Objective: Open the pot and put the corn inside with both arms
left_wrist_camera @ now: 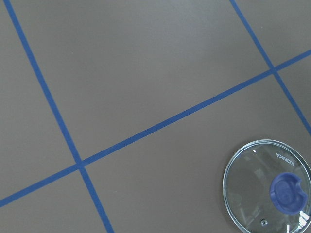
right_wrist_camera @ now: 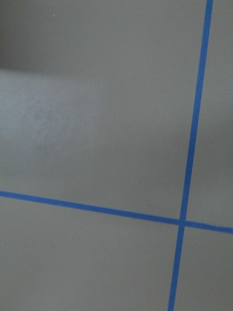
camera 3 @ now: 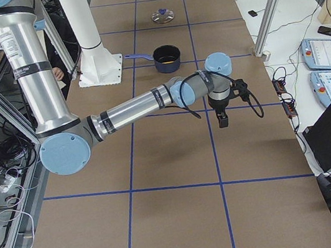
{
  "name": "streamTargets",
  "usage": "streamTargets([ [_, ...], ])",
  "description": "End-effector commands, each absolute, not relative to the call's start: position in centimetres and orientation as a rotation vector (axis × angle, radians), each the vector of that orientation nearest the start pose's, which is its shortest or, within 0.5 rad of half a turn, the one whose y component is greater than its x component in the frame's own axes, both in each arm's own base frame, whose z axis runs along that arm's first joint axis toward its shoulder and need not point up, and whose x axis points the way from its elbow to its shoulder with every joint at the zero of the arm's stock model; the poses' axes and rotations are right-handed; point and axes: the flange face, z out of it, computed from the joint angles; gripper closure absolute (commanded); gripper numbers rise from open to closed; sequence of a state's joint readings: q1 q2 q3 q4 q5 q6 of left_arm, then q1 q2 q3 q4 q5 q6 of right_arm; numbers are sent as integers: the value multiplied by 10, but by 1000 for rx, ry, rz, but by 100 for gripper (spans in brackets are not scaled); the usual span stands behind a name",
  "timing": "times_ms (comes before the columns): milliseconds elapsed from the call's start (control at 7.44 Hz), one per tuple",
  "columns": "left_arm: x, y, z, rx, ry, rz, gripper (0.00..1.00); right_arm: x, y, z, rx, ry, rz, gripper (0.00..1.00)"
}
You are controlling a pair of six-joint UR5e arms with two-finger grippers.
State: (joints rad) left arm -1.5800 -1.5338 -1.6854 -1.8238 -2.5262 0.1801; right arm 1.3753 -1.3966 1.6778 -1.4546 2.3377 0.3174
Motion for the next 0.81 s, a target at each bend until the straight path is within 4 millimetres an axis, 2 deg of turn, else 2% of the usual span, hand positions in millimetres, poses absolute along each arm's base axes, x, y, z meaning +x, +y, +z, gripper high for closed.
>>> streamTargets([
  [0, -65, -485, 578, 403, 911, 297, 3, -18, -552, 524, 195, -853, -12, 0],
  [672, -68, -484, 579, 403, 907, 292, 3, -17, -555, 529, 178, -843, -1, 0],
])
